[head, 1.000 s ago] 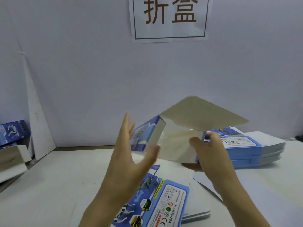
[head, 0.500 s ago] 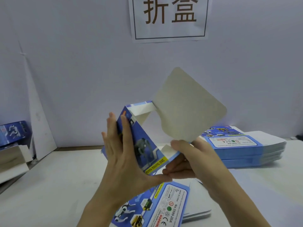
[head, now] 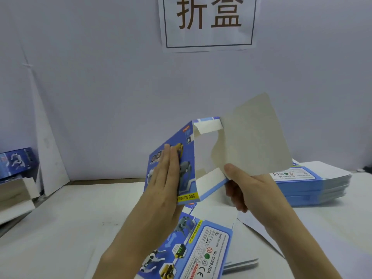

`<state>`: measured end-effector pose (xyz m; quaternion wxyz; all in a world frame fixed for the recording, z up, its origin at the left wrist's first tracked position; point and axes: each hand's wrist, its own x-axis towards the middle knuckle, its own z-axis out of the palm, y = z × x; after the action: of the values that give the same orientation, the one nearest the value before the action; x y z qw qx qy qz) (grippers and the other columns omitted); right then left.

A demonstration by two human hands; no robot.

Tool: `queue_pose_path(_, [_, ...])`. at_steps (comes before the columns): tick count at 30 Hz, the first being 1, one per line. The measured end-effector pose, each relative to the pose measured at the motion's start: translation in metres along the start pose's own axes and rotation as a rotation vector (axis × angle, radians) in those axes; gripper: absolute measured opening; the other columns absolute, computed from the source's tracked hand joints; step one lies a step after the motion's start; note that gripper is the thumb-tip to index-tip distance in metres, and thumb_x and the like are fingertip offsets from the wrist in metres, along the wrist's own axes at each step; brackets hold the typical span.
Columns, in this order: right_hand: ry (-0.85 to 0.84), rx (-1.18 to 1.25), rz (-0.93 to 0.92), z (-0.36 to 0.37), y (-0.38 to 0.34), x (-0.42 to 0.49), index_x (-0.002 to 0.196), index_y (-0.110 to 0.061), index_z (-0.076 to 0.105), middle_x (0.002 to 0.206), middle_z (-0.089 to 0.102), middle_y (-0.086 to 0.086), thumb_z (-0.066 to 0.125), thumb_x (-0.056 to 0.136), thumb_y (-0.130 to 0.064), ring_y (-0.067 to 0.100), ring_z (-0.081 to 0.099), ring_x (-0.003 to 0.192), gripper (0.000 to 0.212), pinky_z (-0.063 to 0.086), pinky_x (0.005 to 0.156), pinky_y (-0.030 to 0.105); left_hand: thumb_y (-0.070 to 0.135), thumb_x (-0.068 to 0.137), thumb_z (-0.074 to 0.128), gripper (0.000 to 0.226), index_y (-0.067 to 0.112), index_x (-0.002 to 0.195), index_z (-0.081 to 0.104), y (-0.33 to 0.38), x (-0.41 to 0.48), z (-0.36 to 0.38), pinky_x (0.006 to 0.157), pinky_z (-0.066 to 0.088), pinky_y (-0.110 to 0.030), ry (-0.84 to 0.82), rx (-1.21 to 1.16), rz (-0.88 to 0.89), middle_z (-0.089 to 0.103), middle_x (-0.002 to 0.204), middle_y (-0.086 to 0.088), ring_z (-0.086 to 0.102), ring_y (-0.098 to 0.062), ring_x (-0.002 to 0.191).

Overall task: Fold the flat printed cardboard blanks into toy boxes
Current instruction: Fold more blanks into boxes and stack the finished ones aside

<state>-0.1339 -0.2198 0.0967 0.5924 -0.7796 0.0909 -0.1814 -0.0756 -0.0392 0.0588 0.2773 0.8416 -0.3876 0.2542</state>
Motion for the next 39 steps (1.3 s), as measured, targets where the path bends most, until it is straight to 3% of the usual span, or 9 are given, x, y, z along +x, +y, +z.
queue_pose_path(4, [0.002,-0.013,0.04,0.002,-0.002,0.0,0.038,-0.016,0.05,0.041,0.051,0.003,0.046,0.093,-0.04,0.007,0.043,0.038,0.06,0.038,0.053,0.024,0.019,0.081,0.053,0.075,0.005,0.146,0.019,0.005,0.003,0.0,0.082,0.049,-0.021,0.138,0.075,0.061,0.035,0.148,-0.014,0.056,-0.036,0.121])
queue_pose_path(7, [0.005,0.023,0.022,0.001,-0.003,-0.002,0.038,-0.016,0.051,0.041,0.05,0.005,0.048,0.09,-0.039,0.008,0.041,0.036,0.058,0.038,0.044,0.016,0.018,0.078,0.06,0.076,-0.007,0.142,0.028,0.0,0.004,-0.001,0.088,0.048,-0.046,0.265,0.21,0.14,0.043,0.141,-0.023,0.05,-0.037,0.123])
queue_pose_path(13, [-0.02,0.029,0.005,0.002,0.0,0.001,0.04,-0.016,0.053,0.044,0.054,0.003,0.047,0.091,-0.039,0.008,0.044,0.039,0.056,0.041,0.052,0.022,0.029,0.086,0.063,0.067,0.003,0.141,0.034,0.0,0.005,-0.005,0.088,0.051,-0.039,0.309,0.188,0.17,0.047,0.14,-0.013,0.052,-0.028,0.124])
queue_pose_path(19, [-0.186,-0.214,-0.182,-0.012,0.007,0.003,0.05,-0.019,0.054,0.047,0.056,-0.005,0.048,0.097,-0.029,0.008,0.047,0.042,0.048,0.041,0.05,0.02,0.075,0.056,0.068,0.126,0.037,0.15,-0.006,-0.015,-0.001,-0.022,0.11,0.032,-0.057,0.167,-0.045,0.007,-0.003,0.162,0.004,0.006,-0.01,0.148])
queue_pose_path(24, [-0.185,-0.154,-0.257,-0.009,0.009,0.002,0.072,-0.024,0.063,0.061,0.065,-0.02,0.059,0.087,-0.043,-0.004,0.057,0.054,0.025,0.044,0.054,0.008,0.075,0.047,0.072,0.137,0.042,0.149,-0.013,-0.025,-0.003,-0.028,0.102,0.037,-0.012,0.18,-0.1,0.012,0.007,0.152,0.012,0.023,-0.012,0.142])
queue_pose_path(31, [0.094,0.405,-0.4,-0.019,0.008,0.013,0.083,-0.025,0.078,0.079,0.075,-0.004,0.073,0.071,-0.032,0.002,0.064,0.069,0.015,0.047,0.058,0.011,0.067,0.052,0.071,0.127,0.044,0.149,-0.008,-0.028,-0.008,-0.026,0.099,0.045,-0.025,0.126,-0.028,0.023,0.007,0.151,0.01,0.022,-0.003,0.137])
queue_pose_path(33, [0.125,0.495,-0.32,-0.019,0.017,0.021,0.082,-0.022,0.078,0.079,0.074,-0.004,0.068,0.073,-0.031,0.004,0.064,0.069,0.016,0.051,0.059,0.014,0.065,0.051,0.069,0.124,0.045,0.15,-0.005,-0.023,-0.007,-0.026,0.1,0.047,-0.048,0.099,-0.044,0.011,0.006,0.151,0.013,0.019,-0.002,0.138])
queue_pose_path(36, [0.101,0.755,0.005,-0.015,0.037,0.038,0.094,-0.01,0.072,0.08,0.074,0.001,0.064,0.083,-0.02,0.01,0.068,0.068,0.017,0.056,0.056,0.022,0.063,0.052,0.071,0.123,0.039,0.152,0.002,-0.013,-0.006,-0.026,0.095,0.052,-0.038,0.116,-0.047,0.065,0.012,0.149,0.012,0.026,-0.004,0.135])
queue_pose_path(39, [-0.215,0.986,0.462,0.001,0.056,0.047,0.107,0.001,0.066,0.102,0.071,0.016,0.061,0.084,-0.014,0.028,0.071,0.086,0.028,0.059,0.077,0.042,0.06,0.052,0.07,0.12,0.037,0.153,0.008,0.003,-0.005,-0.016,0.099,0.046,-0.054,0.12,-0.05,0.095,0.011,0.148,0.018,0.028,-0.014,0.138])
